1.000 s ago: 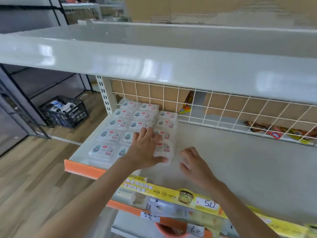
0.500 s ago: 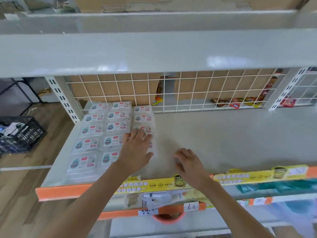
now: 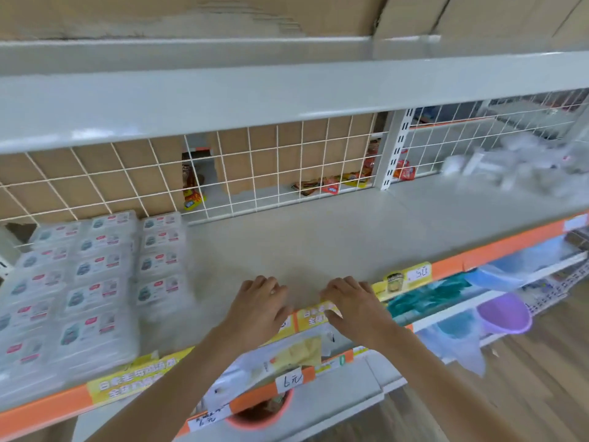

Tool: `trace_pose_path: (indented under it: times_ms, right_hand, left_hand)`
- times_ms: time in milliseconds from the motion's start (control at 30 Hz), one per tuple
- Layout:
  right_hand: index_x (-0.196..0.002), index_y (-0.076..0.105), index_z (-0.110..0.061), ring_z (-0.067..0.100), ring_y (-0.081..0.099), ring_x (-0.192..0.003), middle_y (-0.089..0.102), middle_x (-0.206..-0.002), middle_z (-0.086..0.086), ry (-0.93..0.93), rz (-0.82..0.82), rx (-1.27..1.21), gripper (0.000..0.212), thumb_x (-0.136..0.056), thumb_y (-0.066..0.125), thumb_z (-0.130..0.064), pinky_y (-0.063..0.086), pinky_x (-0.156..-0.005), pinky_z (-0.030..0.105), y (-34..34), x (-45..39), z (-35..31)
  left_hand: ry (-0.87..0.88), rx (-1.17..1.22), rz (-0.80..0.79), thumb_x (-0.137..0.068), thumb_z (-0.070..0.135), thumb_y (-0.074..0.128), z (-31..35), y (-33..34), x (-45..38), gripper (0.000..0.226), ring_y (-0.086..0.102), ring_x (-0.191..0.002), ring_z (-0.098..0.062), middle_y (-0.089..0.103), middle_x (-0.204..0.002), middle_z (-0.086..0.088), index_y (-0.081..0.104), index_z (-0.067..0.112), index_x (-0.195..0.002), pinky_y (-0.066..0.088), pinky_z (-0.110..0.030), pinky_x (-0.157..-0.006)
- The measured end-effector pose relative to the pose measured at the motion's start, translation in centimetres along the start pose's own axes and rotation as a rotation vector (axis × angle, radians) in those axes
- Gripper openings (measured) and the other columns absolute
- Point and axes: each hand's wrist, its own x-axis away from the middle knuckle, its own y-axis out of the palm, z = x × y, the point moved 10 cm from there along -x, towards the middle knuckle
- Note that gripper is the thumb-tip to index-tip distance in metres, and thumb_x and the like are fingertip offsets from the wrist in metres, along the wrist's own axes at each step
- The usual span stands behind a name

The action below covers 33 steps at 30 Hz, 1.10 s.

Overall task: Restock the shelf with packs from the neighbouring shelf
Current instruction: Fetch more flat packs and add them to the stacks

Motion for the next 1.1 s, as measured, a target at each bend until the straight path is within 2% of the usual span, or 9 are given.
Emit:
trace_pose_path:
  times_ms: [200, 333, 367, 433, 500, 633, 733, 833, 1100]
  right_hand:
    - [-0.090, 0.068, -0.023, 0.022, 0.065, -0.080, 0.065, -0.093, 0.000, 0.155, -0.064, 0.048, 0.041, -0.051, 0.061, -0.035, 0.051, -0.058, 0.038, -1.3, 6.3, 10.1]
    - [-0.115, 0.061, -0.016, 0.030, 0.055, -0.107, 0.056, -0.117, 0.006, 0.254, -0.060, 0.013, 0.043, -0.073, 0.060, -0.027, 0.044, -0.082, 0.045, -3.3, 11.4, 17.8]
    - [-0.113, 0.062, -0.016, 0.029, 0.057, -0.104, 0.057, -0.115, 0.006, 0.260, -0.052, 0.033, 0.044, -0.071, 0.064, -0.028, 0.046, -0.080, 0.044, -3.8, 12.6, 19.5]
    - [-0.098, 0.067, -0.019, 0.024, 0.064, -0.085, 0.064, -0.097, 0.003, 0.301, -0.080, 0.053, 0.047, -0.053, 0.075, -0.030, 0.052, -0.060, 0.038, -4.2, 15.3, 22.9]
    - [-0.094, 0.068, -0.019, 0.022, 0.065, -0.078, 0.065, -0.092, 0.001, 0.358, -0.093, 0.045, 0.049, -0.048, 0.079, -0.030, 0.051, -0.053, 0.035, -4.2, 17.9, 26.0]
    - [-0.099, 0.067, -0.015, 0.028, 0.064, -0.083, 0.065, -0.094, 0.004, 0.426, -0.095, 0.010, 0.040, -0.060, 0.065, -0.026, 0.050, -0.058, 0.039, -4.6, 21.7, 30.5]
    - [-0.112, 0.063, -0.010, 0.034, 0.060, -0.095, 0.064, -0.104, 0.011, 0.487, -0.046, -0.042, 0.042, -0.072, 0.065, -0.024, 0.048, -0.070, 0.043, -5.5, 22.7, 33.8]
    - [-0.129, 0.050, -0.012, 0.030, 0.048, -0.114, 0.053, -0.124, 0.009, 0.518, -0.021, -0.026, 0.046, -0.086, 0.057, -0.027, 0.039, -0.088, 0.040, -6.5, 23.0, 36.7]
    - [-0.135, 0.042, -0.020, 0.023, 0.039, -0.119, 0.045, -0.130, 0.001, 0.595, -0.004, -0.018, 0.046, -0.092, 0.049, -0.033, 0.034, -0.093, 0.035, -7.5, 22.4, 47.8]
  left_hand:
    - [0.095, 0.031, 0.009, -0.072, 0.044, 0.037, 10.1, 0.0, -5.4, 0.037, 0.060, -0.070, -0.019, 0.058, -0.077, 0.004, 0.064, 0.022, -0.085, 0.051, -0.030, -0.057]
    - [0.173, 0.058, 0.055, -0.069, 0.041, 0.051, 18.0, 0.0, -10.0, 0.030, 0.060, -0.069, -0.019, 0.056, -0.075, 0.005, 0.065, 0.023, -0.087, 0.049, -0.028, -0.057]
    - [0.188, 0.065, 0.064, -0.068, 0.041, 0.053, 19.8, 0.2, -11.0, 0.029, 0.060, -0.069, -0.018, 0.056, -0.074, 0.005, 0.065, 0.023, -0.087, 0.049, -0.027, -0.057]
    - [0.206, 0.075, 0.052, -0.071, 0.042, 0.046, 23.2, 1.0, -12.7, 0.032, 0.061, -0.069, -0.018, 0.058, -0.074, 0.005, 0.067, 0.023, -0.086, 0.050, -0.028, -0.057]
    - [0.228, 0.084, 0.023, -0.071, 0.044, 0.038, 26.4, 1.7, -14.1, 0.037, 0.061, -0.068, -0.019, 0.058, -0.072, 0.005, 0.067, 0.023, -0.082, 0.051, -0.030, -0.056]
    - [0.293, 0.110, -0.036, -0.072, 0.043, 0.037, 31.3, 2.8, -17.0, 0.039, 0.060, -0.071, -0.023, 0.058, -0.074, 0.001, 0.066, 0.019, -0.084, 0.051, -0.034, -0.060]
    - [0.304, 0.136, -0.063, -0.076, 0.045, 0.034, 33.5, 2.4, -20.3, 0.048, 0.060, -0.086, -0.027, 0.062, -0.086, -0.003, 0.067, 0.016, -0.096, 0.048, -0.039, -0.076]
    - [0.307, 0.144, -0.064, -0.081, 0.043, 0.041, 35.3, 2.5, -23.5, 0.045, 0.056, -0.099, -0.026, 0.061, -0.098, -0.004, 0.064, 0.016, -0.108, 0.042, -0.038, -0.085]
    - [0.369, 0.278, -0.006, -0.074, 0.037, 0.041, 41.4, 4.4, -34.1, 0.038, 0.062, -0.076, -0.028, 0.062, -0.083, -0.002, 0.067, 0.016, -0.093, 0.051, -0.036, -0.064]
